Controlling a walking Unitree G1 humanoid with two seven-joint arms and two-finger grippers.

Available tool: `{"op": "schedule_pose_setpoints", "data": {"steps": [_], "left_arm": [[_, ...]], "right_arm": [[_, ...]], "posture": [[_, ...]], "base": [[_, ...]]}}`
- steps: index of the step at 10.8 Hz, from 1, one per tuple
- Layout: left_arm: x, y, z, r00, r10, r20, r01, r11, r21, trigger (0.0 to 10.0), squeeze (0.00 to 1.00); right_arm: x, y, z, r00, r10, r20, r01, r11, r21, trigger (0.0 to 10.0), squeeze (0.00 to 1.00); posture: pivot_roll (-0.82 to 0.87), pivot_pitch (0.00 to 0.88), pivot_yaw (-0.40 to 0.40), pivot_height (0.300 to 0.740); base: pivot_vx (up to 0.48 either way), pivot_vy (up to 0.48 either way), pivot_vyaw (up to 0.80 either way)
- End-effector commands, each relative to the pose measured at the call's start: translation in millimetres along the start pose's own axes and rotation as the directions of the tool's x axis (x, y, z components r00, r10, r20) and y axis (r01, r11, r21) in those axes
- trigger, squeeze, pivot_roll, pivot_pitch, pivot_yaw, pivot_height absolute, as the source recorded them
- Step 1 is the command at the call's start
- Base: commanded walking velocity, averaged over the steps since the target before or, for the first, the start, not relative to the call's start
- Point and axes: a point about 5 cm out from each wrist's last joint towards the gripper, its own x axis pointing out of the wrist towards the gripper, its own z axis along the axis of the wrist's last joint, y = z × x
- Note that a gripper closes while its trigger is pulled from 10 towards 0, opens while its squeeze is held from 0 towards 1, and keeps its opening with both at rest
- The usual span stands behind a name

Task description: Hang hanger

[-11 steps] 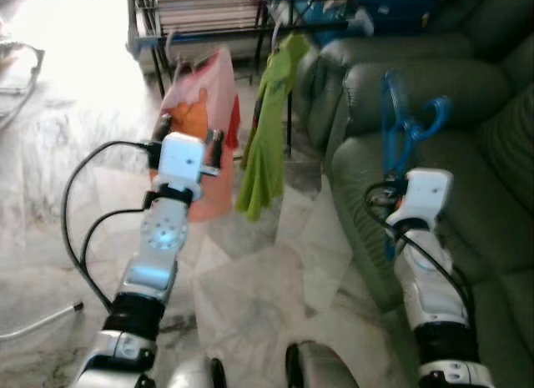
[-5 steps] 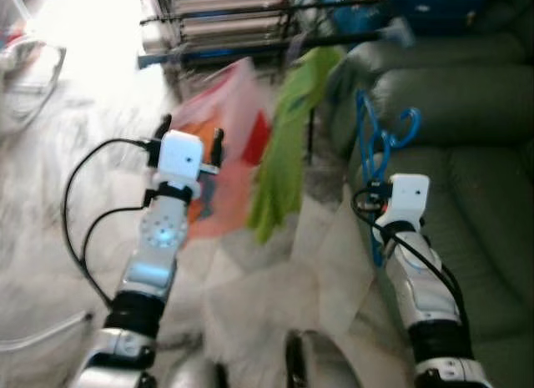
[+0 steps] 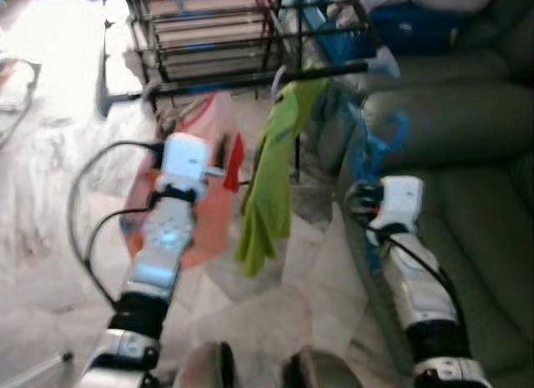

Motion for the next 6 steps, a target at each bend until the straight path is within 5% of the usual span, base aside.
{"op": "schedule_pose_setpoints", "data": {"steps": [1,3,5,6], "left_arm": [[0.0,-6.6,2,1.0,-0.016,0.002,0.016,1.0,-0.006,10.0,0.0],[0.3,-6.6,2,1.0,-0.017,0.004,0.017,1.0,0.0,10.0,0.0],[0.6,-6.6,3,1.0,-0.013,0.004,0.013,1.0,0.002,10.0,0.0],[0.6,-6.6,3,1.0,-0.013,0.004,0.013,1.0,0.002,10.0,0.0]], "right_arm": [[-0.3,-7.7,-3,1.0,-0.012,-0.025,0.012,1.0,0.005,10.0,0.0],[0.6,5.0,-9,0.988,0.12,-0.099,-0.111,0.99,0.088,10.0,0.0],[-12.5,27.7,-18,0.908,0.388,-0.16,-0.367,0.919,0.147,10.0,0.0],[-13.5,29.2,-17,0.903,0.402,-0.153,-0.383,0.913,0.142,10.0,0.0]], "posture": [[-0.09,0.158,0.0,0.74],[-0.09,0.159,0.001,0.74],[-0.09,0.163,0.002,0.74],[-0.09,0.163,0.002,0.74]], "base": [[0.424,0.0,0.0],[0.424,0.0,0.0],[0.416,0.122,0.0],[0.412,0.244,0.0]]}}
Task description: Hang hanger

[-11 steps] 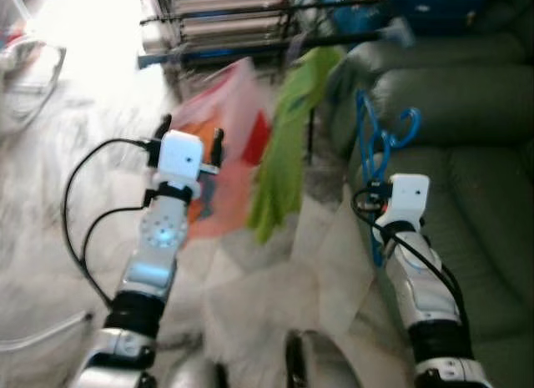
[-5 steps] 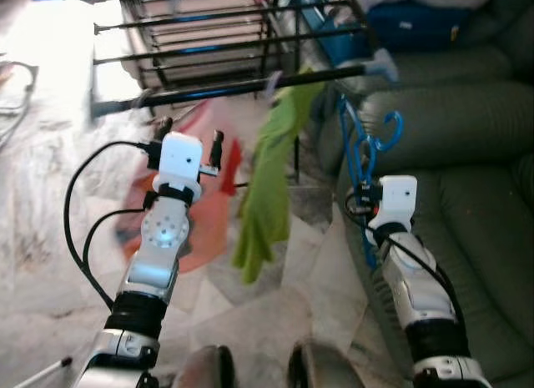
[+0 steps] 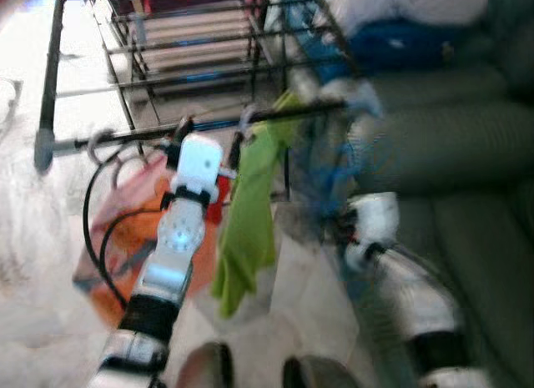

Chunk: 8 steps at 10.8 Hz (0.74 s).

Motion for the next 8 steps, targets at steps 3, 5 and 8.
{"op": "schedule_pose_setpoints", "data": {"steps": [3,5,8], "left_arm": [[1.2,9.7,-6,0.997,0.067,-0.042,-0.067,0.998,0.014,10.0,0.0],[0.7,9.7,-6,0.997,0.071,-0.04,-0.07,0.997,0.021,10.0,0.0],[-5.4,14.6,-11,0.995,0.074,-0.063,-0.072,0.997,0.03,10.0,0.0]], "right_arm": [[-7.5,-12.8,15,0.996,-0.049,0.07,0.057,0.992,-0.114,10.0,0.0],[-10.7,-14.7,12,0.996,-0.072,0.058,0.08,0.987,-0.137,10.0,0.0],[-18.2,-19.0,13,0.983,-0.151,0.102,0.165,0.975,-0.151,10.0,0.0]], "posture": [[-0.09,0.164,0.001,0.74],[-0.1,0.163,0.001,0.74],[-0.1,0.16,0.003,0.74]], "base": [[0.136,0.18,0.0],[0.0,0.0,0.0],[0.0,0.0,0.0]]}}
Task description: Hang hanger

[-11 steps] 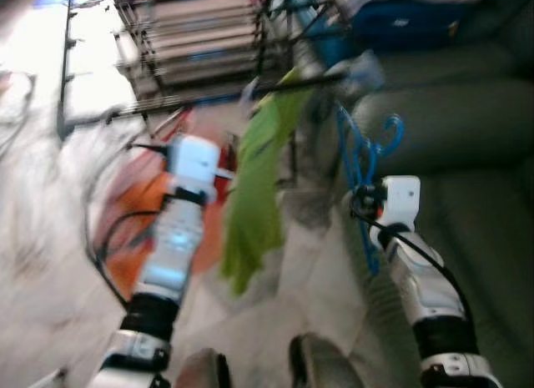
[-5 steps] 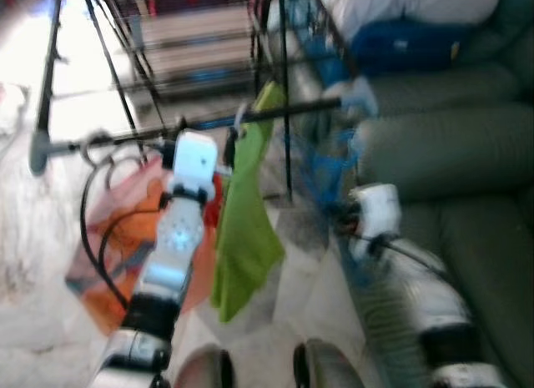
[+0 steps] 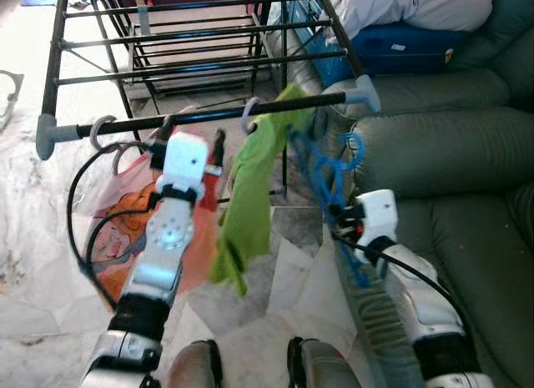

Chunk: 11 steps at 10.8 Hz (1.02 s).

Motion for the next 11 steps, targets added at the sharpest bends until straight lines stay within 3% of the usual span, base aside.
{"op": "schedule_pose_setpoints", "data": {"steps": [1,2,4,7,10,11], "left_arm": [[-3.0,1.1,-1,1.0,-0.012,-0.008,0.012,1.0,0.001,10.0,0.0],[-4.1,2.0,-3,1.0,-0.016,-0.016,0.016,1.0,0.002,10.0,0.0],[-4.0,2.0,-3,1.0,-0.013,-0.025,0.013,1.0,-0.007,10.0,0.0],[-3.0,-0.1,-3,0.999,-0.019,-0.026,0.019,1.0,-0.006,10.0,0.0],[-4.8,-2.6,-1,1.0,-0.03,0.005,0.03,0.999,0.027,10.0,0.0],[-8.5,-0.5,-9,0.998,-0.045,-0.039,0.045,0.999,0.02,10.0,0.0]], "right_arm": [[-3.1,-6.7,8,0.996,-0.065,0.057,0.067,0.997,-0.033,10.0,0.0],[-5.0,-12.3,12,0.986,-0.131,0.1,0.135,0.99,-0.038,10.0,0.0],[-7.3,-15.1,15,0.973,-0.187,0.133,0.196,0.979,-0.056,10.0,0.0],[-5.7,-15.2,19,0.966,-0.197,0.168,0.215,0.972,-0.098,10.0,0.0],[-3.6,-16.2,20,0.959,-0.215,0.183,0.238,0.965,-0.113,10.0,0.0],[-2.1,-17.6,22,0.957,-0.219,0.191,0.243,0.963,-0.116,10.0,0.0]], "posture": [[-0.1,0.16,0.003,0.74],[-0.1,0.16,0.003,0.74],[-0.1,0.159,0.003,0.74],[-0.1,0.157,0.002,0.74],[-0.1,0.146,0.001,0.74],[-0.1,0.146,0.001,0.74]], "base": [[0.0,0.0,0.0],[0.0,0.0,0.0],[0.0,0.48,0.0],[0.0,0.48,0.0],[0.0,0.0,0.0],[0.0,0.0,0.0]]}}
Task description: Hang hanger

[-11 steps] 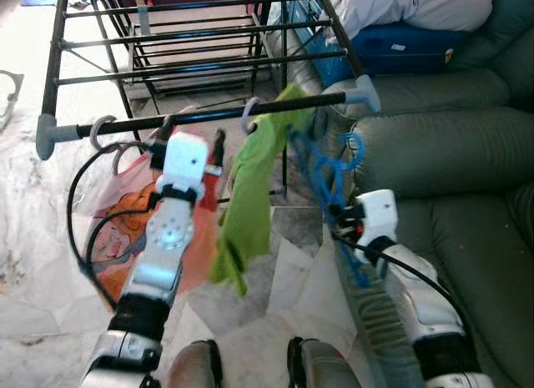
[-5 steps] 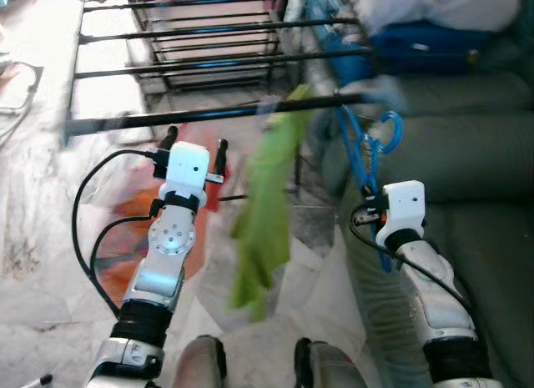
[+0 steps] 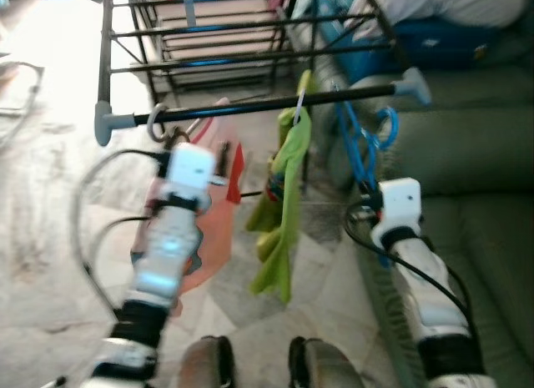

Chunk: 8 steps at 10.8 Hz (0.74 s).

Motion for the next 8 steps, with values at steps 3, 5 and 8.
{"op": "schedule_pose_setpoints", "data": {"steps": [3,5,8], "left_arm": [[-23.6,-7.9,-49,0.963,-0.071,-0.259,0.051,0.995,-0.084,10.0,0.0],[-22.4,-9.9,-48,0.962,-0.093,-0.256,0.073,0.994,-0.084,10.0,0.0],[-20.4,-10.5,-47,0.96,-0.107,-0.258,0.088,0.993,-0.083,10.0,0.0]], "right_arm": [[11.6,-16.1,7,0.998,-0.061,0.015,0.061,0.998,-0.021,10.0,0.0],[21.3,-19.8,5,0.997,-0.07,-0.029,0.07,0.998,-0.001,10.0,0.0],[54.4,-25.8,7,0.986,-0.034,-0.166,0.043,0.998,0.052,10.0,0.0]], "posture": [[-0.1,0.142,0.004,0.74],[-0.09,0.146,0.002,0.74],[-0.08,0.163,0.003,0.74]], "base": [[0.0,0.0,0.0],[0.0,0.0,0.0],[0.0,0.0,0.0]]}}
